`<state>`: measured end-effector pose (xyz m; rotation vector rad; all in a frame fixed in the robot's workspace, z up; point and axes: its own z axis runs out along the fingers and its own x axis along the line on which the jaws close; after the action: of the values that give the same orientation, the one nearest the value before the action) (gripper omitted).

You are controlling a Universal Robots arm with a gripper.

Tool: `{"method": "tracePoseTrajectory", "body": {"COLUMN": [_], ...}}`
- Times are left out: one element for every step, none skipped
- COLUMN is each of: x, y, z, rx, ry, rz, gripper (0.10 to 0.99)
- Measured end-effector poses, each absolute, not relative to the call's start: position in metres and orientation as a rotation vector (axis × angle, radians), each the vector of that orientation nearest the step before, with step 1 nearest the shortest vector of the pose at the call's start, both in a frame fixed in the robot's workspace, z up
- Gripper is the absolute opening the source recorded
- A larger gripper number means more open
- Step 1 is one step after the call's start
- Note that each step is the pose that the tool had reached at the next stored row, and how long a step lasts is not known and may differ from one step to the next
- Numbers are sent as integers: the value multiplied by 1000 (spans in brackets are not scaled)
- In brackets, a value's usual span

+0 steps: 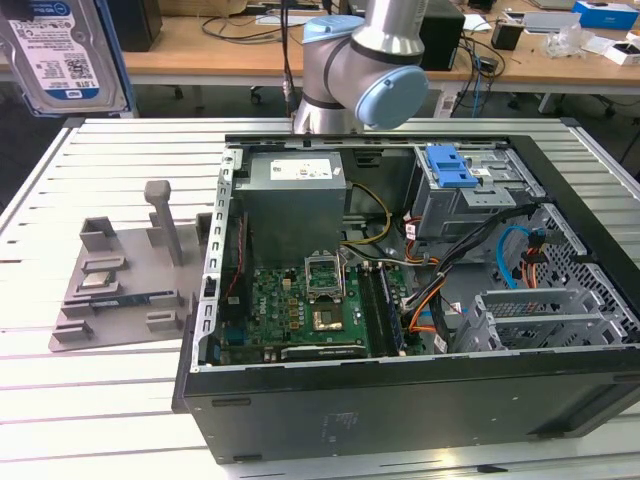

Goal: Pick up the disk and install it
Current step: 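Pick up the disk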

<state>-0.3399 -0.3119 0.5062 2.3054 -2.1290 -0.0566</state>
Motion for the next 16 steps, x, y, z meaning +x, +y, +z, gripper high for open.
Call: {"method": "tracePoseTrajectory", "body": {"x": [-337,-334,-330,-327,-323,-320,-317,-314,-308,-302,-299,-296,-292,-289,-285,-282], "y": [-312,-312,-312,-312,-312,-312,-312,-312,-312,-312,-312,-312,-312,-312,-312,-312], "z": [506,506,506,506,506,506,506,506,506,506,506,506,506,506,506,506], "rx": [2306,2306,2305,2305,2305,2305,2305,2306,2306,2305,2305,2305,2305,2306,2306,2306], "ry": [-2129,-2129,-2129,-2129,-2129,-2129,-2129,-2129,-2129,-2129,-2129,-2129,-2129,-2129,-2129,-2129], "rz": [-57,-57,-57,-57,-57,-57,-57,-57,-57,-57,-57,-57,-57,-57,-57,-57], "gripper": [369,369,369,369,369,369,369,369,369,369,369,369,369,369,369,369]}}
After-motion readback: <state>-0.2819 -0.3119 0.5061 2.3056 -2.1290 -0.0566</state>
